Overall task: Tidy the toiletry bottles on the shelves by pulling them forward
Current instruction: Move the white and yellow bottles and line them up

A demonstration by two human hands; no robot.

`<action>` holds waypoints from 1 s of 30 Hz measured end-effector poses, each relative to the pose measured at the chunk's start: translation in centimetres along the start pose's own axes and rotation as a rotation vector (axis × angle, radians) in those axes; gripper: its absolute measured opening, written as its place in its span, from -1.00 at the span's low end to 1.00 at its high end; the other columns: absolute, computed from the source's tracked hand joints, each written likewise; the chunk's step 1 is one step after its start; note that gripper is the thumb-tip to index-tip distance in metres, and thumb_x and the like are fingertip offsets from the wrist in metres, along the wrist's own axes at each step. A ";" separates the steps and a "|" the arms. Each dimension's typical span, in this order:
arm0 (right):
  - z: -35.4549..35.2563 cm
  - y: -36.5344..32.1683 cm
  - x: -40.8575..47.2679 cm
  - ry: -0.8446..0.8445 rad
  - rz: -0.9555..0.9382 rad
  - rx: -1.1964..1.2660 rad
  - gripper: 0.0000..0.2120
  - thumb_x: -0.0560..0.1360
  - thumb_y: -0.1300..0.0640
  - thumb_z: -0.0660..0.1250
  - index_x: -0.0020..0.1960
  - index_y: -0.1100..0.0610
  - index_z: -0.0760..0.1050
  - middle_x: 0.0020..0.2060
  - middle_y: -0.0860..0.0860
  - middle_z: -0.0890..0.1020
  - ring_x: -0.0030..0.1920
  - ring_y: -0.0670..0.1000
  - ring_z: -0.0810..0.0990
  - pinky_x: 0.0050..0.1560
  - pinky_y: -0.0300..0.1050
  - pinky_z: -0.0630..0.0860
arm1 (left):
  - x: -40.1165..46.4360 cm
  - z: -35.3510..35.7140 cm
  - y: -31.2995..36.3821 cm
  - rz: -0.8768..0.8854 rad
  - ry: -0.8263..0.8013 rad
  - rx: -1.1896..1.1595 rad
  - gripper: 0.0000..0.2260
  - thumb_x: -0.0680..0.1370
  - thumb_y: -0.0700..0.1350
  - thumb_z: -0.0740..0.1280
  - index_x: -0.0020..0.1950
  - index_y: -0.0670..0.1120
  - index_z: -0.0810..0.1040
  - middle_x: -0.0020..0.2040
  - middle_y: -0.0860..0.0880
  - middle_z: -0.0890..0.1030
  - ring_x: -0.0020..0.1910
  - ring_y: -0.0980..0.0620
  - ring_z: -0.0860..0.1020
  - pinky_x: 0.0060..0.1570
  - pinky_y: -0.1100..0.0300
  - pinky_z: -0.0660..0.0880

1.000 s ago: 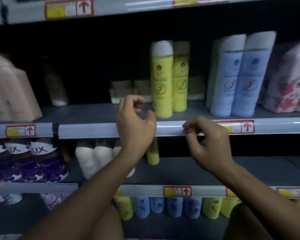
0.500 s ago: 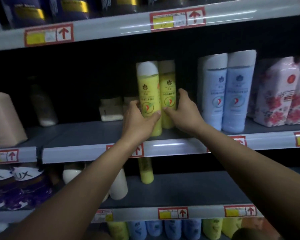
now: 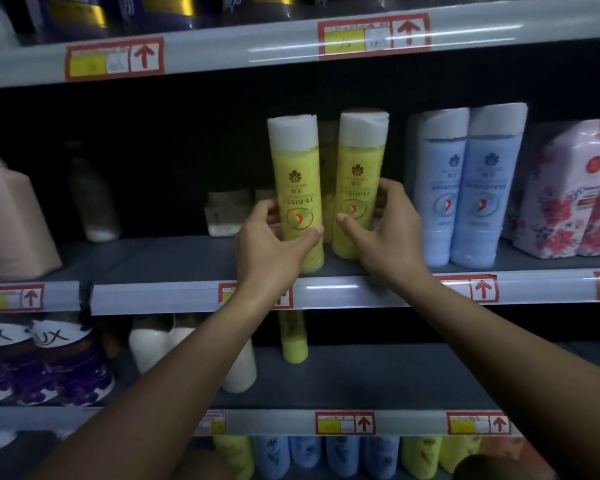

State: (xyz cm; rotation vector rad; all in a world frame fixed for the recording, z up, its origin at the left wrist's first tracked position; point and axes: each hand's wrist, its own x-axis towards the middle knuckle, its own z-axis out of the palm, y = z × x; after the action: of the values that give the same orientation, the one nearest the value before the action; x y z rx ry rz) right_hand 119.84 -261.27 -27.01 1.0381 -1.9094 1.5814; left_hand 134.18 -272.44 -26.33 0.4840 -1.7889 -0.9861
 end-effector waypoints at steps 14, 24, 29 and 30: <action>-5.5 -3.5 -8.7 0.003 -0.067 0.180 -0.38 0.46 0.03 0.59 0.42 0.10 0.42 0.24 0.00 0.59 0.27 -0.03 0.61 0.10 0.05 0.69 | -7.4 -6.5 0.9 0.107 0.043 -0.077 -0.41 0.37 -0.07 0.67 0.36 -0.02 0.57 0.16 0.13 0.69 0.08 0.25 0.69 0.03 0.20 0.68; -4.4 0.1 -17.9 -0.247 0.009 0.124 -0.39 0.40 0.06 0.64 0.36 0.00 0.47 0.17 -0.14 0.61 0.18 -0.11 0.64 0.08 -0.02 0.68 | -14.7 -7.4 -6.2 -0.088 -0.120 0.127 -0.45 0.29 -0.07 0.72 0.19 0.08 0.57 -0.03 0.16 0.70 -0.04 0.32 0.65 -0.17 0.36 0.62; -3.0 3.4 -20.8 -0.416 0.143 0.042 -0.45 0.44 0.11 0.61 0.23 -0.26 0.40 0.11 -0.32 0.60 0.17 -0.27 0.59 0.08 -0.18 0.64 | -17.6 -6.8 -11.4 -0.268 -0.235 0.223 -0.53 0.29 -0.07 0.71 0.06 0.11 0.56 -0.09 0.22 0.71 -0.14 0.29 0.67 -0.16 0.17 0.65; -2.7 4.2 -21.1 -0.440 0.166 0.008 -0.48 0.44 0.11 0.60 0.19 -0.26 0.40 0.09 -0.31 0.60 0.15 -0.27 0.60 0.08 -0.15 0.64 | -18.0 -6.5 -12.4 -0.309 -0.264 0.251 -0.54 0.27 -0.04 0.71 0.04 0.11 0.55 -0.10 0.21 0.71 -0.16 0.29 0.67 -0.13 0.09 0.67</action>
State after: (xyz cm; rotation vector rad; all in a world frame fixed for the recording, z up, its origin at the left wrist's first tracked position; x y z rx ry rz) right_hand 129.23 -252.90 -44.69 1.3497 -2.3302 1.5416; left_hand 146.31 -269.79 -45.46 0.8386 -2.1324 -1.0790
